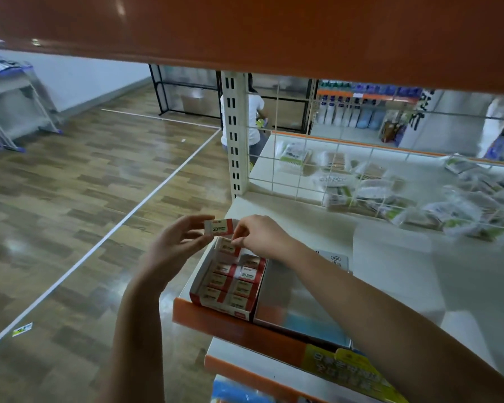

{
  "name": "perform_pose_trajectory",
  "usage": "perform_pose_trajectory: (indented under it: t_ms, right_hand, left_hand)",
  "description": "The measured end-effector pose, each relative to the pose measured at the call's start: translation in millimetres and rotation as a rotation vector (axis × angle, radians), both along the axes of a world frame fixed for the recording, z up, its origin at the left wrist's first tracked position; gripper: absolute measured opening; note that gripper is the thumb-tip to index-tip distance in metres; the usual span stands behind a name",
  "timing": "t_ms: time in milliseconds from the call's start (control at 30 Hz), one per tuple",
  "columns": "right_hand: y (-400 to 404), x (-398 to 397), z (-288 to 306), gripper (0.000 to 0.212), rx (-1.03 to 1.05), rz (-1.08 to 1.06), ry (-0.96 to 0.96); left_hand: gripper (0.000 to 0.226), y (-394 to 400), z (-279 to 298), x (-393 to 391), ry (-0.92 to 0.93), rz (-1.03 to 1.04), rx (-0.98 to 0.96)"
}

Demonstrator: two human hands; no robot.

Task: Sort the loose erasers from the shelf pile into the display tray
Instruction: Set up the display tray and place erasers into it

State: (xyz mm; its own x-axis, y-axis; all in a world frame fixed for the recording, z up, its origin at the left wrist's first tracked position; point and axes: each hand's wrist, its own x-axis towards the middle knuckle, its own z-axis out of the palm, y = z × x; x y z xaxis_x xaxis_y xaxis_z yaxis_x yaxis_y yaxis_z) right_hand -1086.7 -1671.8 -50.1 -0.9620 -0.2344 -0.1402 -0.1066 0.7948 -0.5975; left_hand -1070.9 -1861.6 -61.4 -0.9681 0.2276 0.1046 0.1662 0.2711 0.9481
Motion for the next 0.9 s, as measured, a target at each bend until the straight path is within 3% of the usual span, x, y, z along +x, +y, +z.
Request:
perform_pose_trajectory:
  t_ms: [400, 700, 900]
  right_hand:
    - [-6, 2, -9, 0.019, 0.188, 0.051, 0.005]
    - [28, -2, 12, 0.019, 0.160, -0.008, 0.195]
    - [53, 0, 7, 0.031, 0.170, -0.100, 0.164]
  left_hand:
    - [0.032, -2, 1, -2, 0.014, -0.009, 0.013]
    - [0.031, 18, 13, -23, 0.097, -0.183, -0.347]
    - [0.027, 56, 8, -28, 0.069, -0.274, -0.542]
